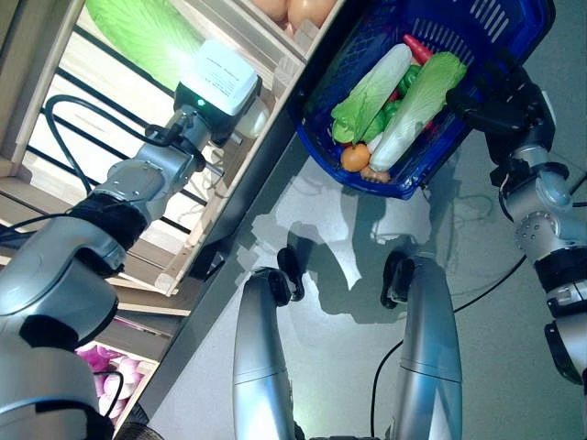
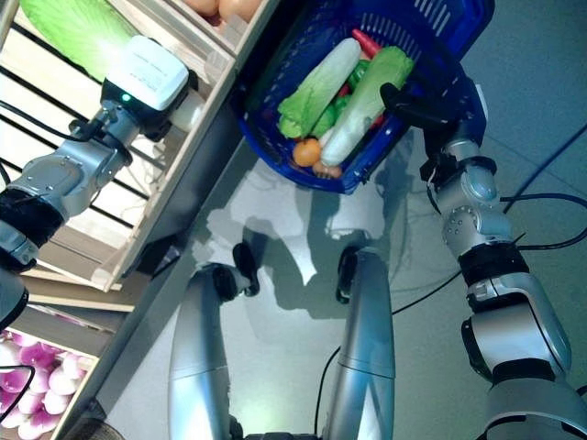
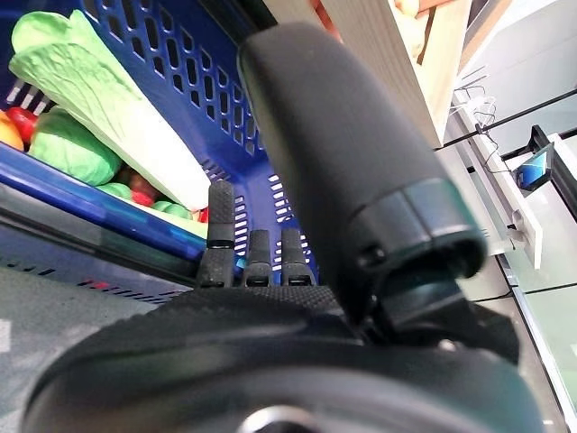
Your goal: Put vegetables into the basket
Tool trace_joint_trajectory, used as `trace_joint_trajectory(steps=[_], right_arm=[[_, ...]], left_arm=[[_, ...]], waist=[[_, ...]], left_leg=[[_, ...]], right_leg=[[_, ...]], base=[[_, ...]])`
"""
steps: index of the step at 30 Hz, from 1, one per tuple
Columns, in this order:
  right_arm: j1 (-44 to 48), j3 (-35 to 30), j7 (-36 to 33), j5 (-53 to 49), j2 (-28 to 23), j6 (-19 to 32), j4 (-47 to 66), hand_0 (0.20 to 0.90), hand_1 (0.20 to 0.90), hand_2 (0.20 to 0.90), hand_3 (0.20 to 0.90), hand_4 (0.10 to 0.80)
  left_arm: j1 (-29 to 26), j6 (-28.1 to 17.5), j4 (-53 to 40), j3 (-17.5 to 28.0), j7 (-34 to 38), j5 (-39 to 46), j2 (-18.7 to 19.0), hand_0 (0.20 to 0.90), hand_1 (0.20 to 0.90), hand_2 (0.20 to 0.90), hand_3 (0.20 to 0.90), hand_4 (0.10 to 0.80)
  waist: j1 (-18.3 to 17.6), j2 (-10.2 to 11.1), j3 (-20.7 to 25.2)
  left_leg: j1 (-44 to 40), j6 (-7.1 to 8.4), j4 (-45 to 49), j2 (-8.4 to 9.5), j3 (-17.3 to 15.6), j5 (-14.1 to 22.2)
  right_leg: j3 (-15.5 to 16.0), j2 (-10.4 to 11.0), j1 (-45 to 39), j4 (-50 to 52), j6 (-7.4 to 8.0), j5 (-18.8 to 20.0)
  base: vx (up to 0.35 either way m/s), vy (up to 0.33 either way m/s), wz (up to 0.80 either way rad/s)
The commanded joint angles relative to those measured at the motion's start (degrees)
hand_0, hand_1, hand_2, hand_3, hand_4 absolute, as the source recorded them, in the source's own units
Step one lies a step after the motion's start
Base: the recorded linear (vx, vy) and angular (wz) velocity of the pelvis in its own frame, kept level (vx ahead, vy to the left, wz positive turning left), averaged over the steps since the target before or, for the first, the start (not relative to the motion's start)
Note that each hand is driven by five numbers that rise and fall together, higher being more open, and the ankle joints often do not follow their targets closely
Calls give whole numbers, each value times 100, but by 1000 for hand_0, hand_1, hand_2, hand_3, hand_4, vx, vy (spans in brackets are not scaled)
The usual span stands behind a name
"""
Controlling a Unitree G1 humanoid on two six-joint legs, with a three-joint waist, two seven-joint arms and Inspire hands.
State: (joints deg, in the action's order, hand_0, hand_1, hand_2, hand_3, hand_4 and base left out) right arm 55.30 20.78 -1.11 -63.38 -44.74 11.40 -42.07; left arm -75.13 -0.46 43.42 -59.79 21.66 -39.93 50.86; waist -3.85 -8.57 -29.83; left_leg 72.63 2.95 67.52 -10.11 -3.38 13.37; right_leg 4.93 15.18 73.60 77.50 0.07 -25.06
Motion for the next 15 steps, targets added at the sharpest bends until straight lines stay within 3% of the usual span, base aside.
trace_joint_trajectory(steps=[1,5,15], right_arm=[[98,-499,-122,0,-5,453,225,900,900,900,900,800],[-38,-512,-117,34,48,462,278,900,900,900,900,800],[-426,-668,130,-84,81,258,273,900,900,900,900,800]], left_arm=[[52,310,593,402,-110,229,501,300,300,300,300,400],[161,201,483,452,-85,279,581,300,300,300,300,400],[713,-363,311,752,-43,565,891,300,300,300,300,400]], waist=[[-3,334,4],[20,368,4],[-25,391,4]], left_leg=[[-567,-214,-77,-47,-368,583],[-1140,-142,-280,-88,-391,668],[-2528,33,-953,-123,-570,479]], right_leg=[[-67,115,-561,-616,90,527],[-12,61,-1133,-807,148,436],[72,47,-2485,-1418,91,516]], base=[[0,0,0],[32,-5,-3],[36,1,-1]])
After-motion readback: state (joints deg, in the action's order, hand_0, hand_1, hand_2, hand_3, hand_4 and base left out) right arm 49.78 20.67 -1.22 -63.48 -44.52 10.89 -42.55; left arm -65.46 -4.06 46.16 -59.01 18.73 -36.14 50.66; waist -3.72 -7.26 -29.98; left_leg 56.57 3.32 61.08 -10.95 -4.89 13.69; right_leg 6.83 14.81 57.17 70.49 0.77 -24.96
